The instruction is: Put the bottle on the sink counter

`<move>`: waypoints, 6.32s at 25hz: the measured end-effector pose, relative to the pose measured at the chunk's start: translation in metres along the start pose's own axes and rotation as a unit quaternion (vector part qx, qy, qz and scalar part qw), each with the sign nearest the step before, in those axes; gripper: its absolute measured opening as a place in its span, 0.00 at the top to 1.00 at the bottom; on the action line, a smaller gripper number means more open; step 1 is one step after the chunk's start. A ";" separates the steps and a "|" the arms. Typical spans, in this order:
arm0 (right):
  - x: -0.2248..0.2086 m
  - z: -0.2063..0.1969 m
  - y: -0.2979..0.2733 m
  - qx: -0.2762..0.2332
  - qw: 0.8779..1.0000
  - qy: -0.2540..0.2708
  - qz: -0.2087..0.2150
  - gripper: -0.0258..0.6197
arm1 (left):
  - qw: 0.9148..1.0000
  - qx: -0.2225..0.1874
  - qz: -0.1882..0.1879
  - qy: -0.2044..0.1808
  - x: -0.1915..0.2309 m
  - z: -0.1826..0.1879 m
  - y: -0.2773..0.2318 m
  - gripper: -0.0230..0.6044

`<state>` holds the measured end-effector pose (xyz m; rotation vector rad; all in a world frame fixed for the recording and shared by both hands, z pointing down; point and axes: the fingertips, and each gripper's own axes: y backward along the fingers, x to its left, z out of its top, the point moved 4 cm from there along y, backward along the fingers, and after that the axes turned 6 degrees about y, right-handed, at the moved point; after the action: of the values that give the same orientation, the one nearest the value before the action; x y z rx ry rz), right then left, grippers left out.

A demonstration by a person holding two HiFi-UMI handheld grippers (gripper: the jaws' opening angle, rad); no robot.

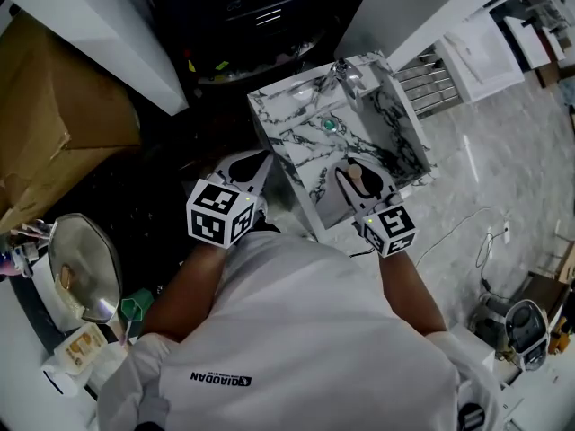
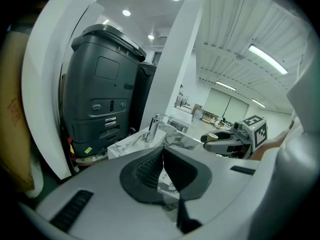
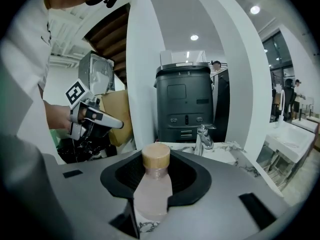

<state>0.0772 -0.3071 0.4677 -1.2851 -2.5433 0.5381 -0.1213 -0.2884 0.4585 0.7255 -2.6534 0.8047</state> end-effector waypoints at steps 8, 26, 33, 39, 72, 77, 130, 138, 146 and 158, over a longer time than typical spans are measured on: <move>-0.008 0.000 -0.032 0.007 1.000 -0.002 0.008 0.72 | 1.000 0.004 0.013 0.002 0.023 0.003 -0.005 0.94; -0.008 0.012 -0.124 0.011 0.999 0.012 0.038 0.72 | 1.000 0.013 0.026 0.012 0.070 0.002 -0.006 0.94; -0.015 0.010 -0.149 0.023 0.999 0.010 0.032 0.72 | 0.999 0.022 0.026 0.019 0.090 0.002 -0.014 0.94; -0.021 0.009 -0.166 0.031 0.999 0.000 0.022 0.72 | 0.999 0.027 0.019 0.024 0.100 0.003 -0.022 0.94; -0.040 -0.003 -0.261 0.045 0.999 -0.017 0.003 0.72 | 0.998 0.052 0.015 0.044 0.151 0.000 -0.041 0.94; -0.037 0.003 -0.269 0.032 0.999 -0.016 0.004 0.72 | 0.997 0.059 0.013 0.045 0.154 -0.001 -0.041 0.94; -0.028 -0.009 -0.277 0.020 1.000 -0.007 -0.012 0.71 | 0.996 0.065 0.011 0.052 0.154 -0.010 -0.038 0.94; -0.027 -0.010 -0.277 0.012 1.000 -0.002 -0.017 0.71 | 0.997 0.062 0.014 0.054 0.153 -0.013 -0.031 0.94; -0.024 -0.008 -0.278 0.029 0.999 0.021 -0.013 0.68 | 0.997 0.057 0.015 0.049 0.147 -0.010 -0.026 0.94; -0.021 -0.002 -0.264 0.030 0.999 0.027 -0.028 0.65 | 0.997 0.044 0.033 0.044 0.145 -0.010 -0.009 0.94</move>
<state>-0.1002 -0.4678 0.5811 -1.1886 -2.4923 0.5563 -0.2362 -0.3450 0.5272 0.6104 -2.5894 0.9543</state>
